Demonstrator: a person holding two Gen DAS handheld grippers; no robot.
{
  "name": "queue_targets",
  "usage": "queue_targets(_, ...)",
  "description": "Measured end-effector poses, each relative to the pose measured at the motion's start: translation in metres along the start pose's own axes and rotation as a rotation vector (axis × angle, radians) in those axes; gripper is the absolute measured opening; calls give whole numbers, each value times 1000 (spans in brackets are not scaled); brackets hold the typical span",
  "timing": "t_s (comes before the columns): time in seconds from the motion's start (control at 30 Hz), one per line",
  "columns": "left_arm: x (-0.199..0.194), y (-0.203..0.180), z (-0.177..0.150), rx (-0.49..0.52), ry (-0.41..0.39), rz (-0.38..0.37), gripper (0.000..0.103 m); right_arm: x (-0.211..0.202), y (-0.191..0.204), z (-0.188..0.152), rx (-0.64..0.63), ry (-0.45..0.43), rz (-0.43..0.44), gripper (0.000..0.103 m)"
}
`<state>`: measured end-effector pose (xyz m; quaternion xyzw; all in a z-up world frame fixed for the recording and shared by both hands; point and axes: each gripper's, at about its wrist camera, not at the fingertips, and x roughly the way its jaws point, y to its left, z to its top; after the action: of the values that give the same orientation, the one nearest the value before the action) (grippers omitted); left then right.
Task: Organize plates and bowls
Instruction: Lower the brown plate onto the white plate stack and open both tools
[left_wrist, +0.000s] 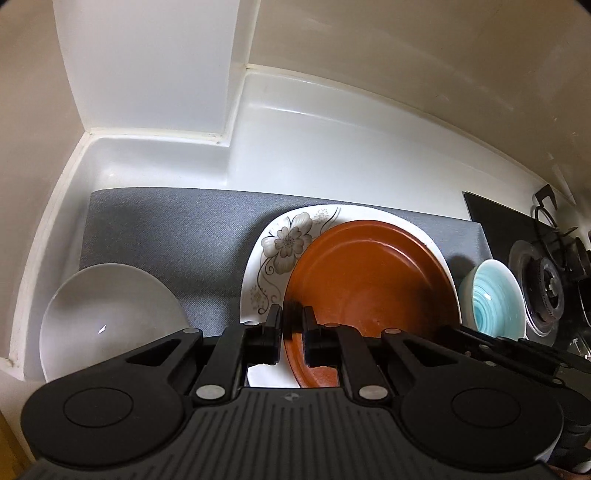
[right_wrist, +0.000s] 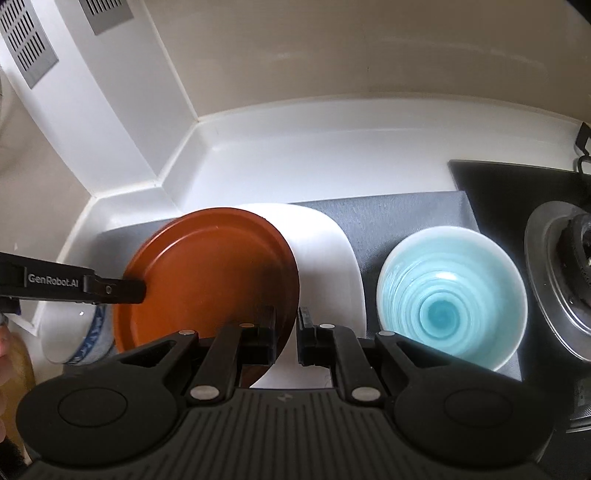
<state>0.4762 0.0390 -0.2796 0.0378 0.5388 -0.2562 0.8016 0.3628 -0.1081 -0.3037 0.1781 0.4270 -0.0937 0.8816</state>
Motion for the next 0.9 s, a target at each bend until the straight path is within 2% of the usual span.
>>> queue_targets(0.2,10,-5,-2,22,-16,28,11,16,-3,-4,-2,23,-13,11)
queue_targets(0.37,28,-3,-7,12,20,45,11,25,-3,-6,-26,31,-37,11)
queue_targets(0.43,34,-1,-10,5,39,40,9,27,-3,-8,-34,31,-48,11)
queue_targets(0.63,31,0,-15,9,24,26,9,28,-6,-10,-49,25,-55,11)
queue_targets(0.7,26,2,-17,0,25,3,11,28,-6,-10,-45,24,-51,14)
queue_targets(0.77,10,7,-21,-3,17,-15,12,22,-7,-11,-39,11,-47,35)
queue_targets(0.83,-16,18,-30,-7,-33,-41,21,9,-8,-13,-36,-15,-39,47)
queue_targets(0.9,-43,39,-43,-32,-89,-42,44,-8,-10,-16,-11,-38,-36,48)
